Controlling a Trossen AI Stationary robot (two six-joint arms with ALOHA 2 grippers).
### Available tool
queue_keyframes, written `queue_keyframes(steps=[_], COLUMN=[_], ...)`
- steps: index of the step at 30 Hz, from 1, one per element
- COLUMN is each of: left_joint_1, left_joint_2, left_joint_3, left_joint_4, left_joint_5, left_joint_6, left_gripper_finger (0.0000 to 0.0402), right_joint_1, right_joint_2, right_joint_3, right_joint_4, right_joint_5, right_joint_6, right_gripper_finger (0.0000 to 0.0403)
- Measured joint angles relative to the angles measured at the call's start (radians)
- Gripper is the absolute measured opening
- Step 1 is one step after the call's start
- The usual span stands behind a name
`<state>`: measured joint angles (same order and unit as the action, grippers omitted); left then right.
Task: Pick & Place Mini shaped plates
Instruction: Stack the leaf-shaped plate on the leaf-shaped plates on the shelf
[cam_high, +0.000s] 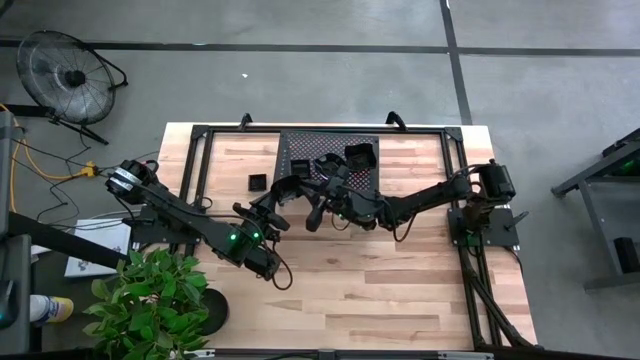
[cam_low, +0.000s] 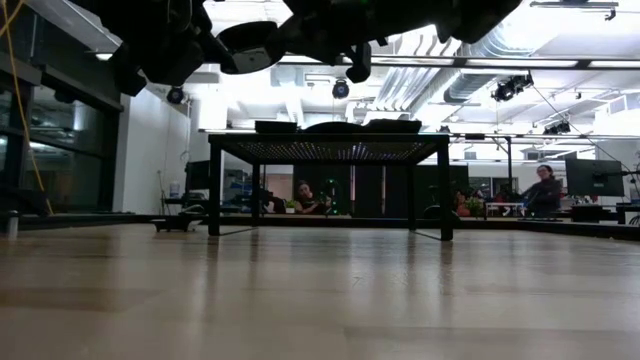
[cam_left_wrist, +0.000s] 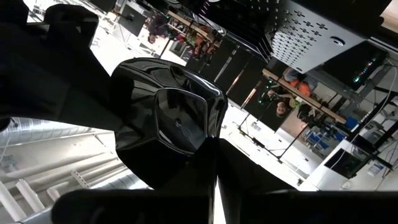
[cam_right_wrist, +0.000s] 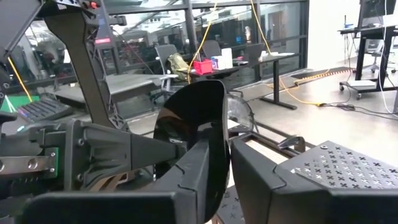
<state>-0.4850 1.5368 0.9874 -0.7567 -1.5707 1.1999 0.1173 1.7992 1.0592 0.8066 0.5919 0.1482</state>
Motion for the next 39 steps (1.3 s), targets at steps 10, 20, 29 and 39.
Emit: queue_keyframes(steps=[10, 20, 29, 39], left_joint_1=[0.0, 0.0, 0.0, 0.0], left_joint_2=[0.0, 0.0, -0.001, -0.001], left_joint_3=[0.0, 0.0, 0.0, 0.0], left_joint_4=[-0.001, -0.001, -0.001, 0.021], left_joint_5=[0.0, -0.002, 0.043, 0.047], left_joint_6=[0.0, 0.0, -0.001, 0.0], left_gripper_finger=[0.0, 0.0, 0.0, 0.0027], right_joint_1=[0.0, -0.002, -0.001, -0.001], right_joint_2=[0.0, 0.0, 0.0, 0.0], right_joint_3=[0.0, 0.0, 0.0, 0.0], right_joint_4=[0.0, 0.0, -0.005, 0.001], right_joint_5=[-0.019, -0.031, -0.042, -0.061], right_joint_6=[-0.018, -0.028, -0.027, -0.026], right_gripper_finger=[0.0017, 0.0002, 0.0001, 0.0])
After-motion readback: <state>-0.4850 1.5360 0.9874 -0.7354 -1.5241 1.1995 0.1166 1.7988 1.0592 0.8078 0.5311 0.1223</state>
